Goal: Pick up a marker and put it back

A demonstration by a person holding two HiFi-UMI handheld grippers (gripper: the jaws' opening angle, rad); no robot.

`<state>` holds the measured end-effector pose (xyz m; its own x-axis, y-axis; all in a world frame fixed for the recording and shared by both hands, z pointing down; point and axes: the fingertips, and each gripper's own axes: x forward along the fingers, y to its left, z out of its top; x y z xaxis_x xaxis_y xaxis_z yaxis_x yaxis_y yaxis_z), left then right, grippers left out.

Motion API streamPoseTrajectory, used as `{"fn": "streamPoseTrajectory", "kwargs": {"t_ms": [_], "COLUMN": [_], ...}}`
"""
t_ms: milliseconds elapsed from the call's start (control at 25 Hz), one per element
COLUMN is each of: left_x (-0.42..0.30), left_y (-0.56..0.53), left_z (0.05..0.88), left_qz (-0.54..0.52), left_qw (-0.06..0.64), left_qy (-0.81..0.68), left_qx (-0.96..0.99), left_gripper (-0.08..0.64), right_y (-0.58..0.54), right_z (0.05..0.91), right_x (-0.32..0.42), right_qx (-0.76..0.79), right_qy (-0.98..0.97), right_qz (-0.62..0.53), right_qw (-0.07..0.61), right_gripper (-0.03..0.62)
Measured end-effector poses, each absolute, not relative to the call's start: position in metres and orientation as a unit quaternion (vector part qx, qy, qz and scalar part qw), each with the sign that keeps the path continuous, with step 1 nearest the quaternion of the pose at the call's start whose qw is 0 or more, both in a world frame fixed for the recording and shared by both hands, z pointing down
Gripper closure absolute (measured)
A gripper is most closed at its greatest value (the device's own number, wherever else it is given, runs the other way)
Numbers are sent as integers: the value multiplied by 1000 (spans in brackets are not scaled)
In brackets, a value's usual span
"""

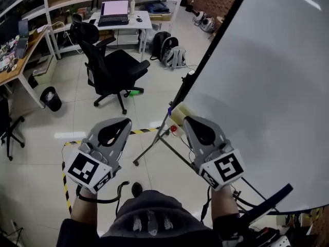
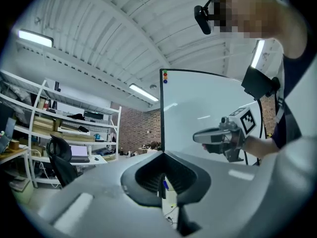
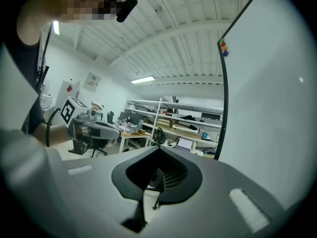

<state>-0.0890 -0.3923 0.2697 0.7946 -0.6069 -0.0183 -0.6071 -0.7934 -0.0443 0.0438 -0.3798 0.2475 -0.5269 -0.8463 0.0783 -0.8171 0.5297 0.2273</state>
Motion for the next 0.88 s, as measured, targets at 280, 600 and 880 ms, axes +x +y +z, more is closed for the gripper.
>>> {"fn": "streamPoseTrajectory", "kwargs": {"t_ms": [280,600,880], "left_x": [-51,6,2], "left_y": [-324,-187,-110], "left_z": [259,258,254], "left_qz": [-6,-23,-38], "left_qw": [45,71,77], "left_qy": [322,341,381], "left_qx": [-946,-937,-921], "left_gripper": [554,554,554], "right_y": [-305,-178,-121], "right_z": [234,250,261], "right_x": [74,132,135], "right_qx": [462,438,407], "right_qy": [-879,-892,-911], "right_qz": [-101,-97,-71], "right_qw": [63,48,26], "right_gripper": [591,591,591]}}
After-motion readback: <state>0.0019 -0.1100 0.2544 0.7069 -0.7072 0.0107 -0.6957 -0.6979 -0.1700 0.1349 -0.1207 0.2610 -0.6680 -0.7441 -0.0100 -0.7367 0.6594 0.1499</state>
